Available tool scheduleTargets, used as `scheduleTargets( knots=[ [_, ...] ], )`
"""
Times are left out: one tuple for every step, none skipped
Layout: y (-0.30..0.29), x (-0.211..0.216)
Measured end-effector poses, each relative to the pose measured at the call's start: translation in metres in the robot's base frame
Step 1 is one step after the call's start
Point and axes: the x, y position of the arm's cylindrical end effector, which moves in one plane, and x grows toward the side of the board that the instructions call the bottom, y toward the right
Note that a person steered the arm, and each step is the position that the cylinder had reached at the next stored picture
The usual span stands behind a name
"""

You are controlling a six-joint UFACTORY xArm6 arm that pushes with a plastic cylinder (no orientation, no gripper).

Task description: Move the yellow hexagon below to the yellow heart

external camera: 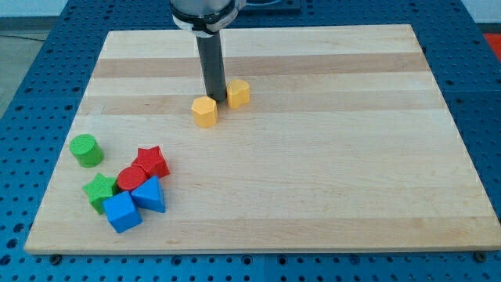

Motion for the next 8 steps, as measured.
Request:
scheduleTargets(
  knots=[
    [0.004,0.0],
    [-0.037,-0.002],
    [-0.081,0.01],
    [-0.083,0.043],
    [-0.062,0.053],
    [-0.062,0.049],
    [-0.081,0.036],
    [-0.068,0.033]
  ],
)
